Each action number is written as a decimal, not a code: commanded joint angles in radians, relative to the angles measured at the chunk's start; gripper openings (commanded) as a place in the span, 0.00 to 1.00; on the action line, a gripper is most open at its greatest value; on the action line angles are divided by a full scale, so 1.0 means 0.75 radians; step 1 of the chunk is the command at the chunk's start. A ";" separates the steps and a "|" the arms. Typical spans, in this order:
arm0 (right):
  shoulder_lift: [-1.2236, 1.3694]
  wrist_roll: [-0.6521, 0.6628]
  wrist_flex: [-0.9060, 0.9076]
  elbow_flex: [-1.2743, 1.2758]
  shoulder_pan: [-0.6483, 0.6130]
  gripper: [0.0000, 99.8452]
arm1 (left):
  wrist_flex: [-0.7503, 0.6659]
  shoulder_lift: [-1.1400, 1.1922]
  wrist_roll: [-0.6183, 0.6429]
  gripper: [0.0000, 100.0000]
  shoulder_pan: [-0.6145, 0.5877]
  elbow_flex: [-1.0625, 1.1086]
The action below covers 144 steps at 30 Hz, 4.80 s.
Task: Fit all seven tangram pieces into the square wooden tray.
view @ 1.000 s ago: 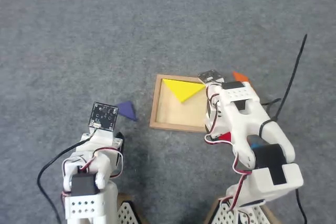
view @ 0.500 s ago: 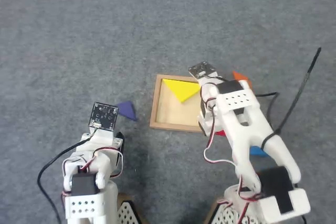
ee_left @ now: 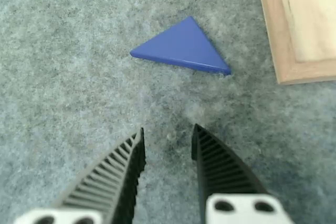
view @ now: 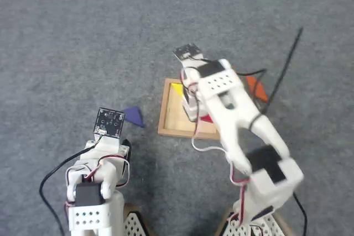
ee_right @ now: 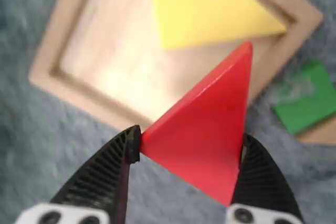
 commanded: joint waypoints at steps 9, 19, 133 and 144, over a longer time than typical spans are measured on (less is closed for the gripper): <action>0.281 -0.583 0.013 -0.331 -0.030 0.16 | 0.006 -0.027 0.012 0.14 -0.008 -0.019; 0.373 -0.837 0.003 -0.448 0.030 0.21 | 0.006 -0.027 0.012 0.14 -0.008 -0.019; 0.163 -0.231 0.011 0.168 0.873 0.25 | 0.006 -0.027 0.012 0.14 -0.008 -0.019; -0.093 0.002 0.017 0.348 0.873 0.28 | 0.006 -0.027 0.012 0.14 -0.008 -0.019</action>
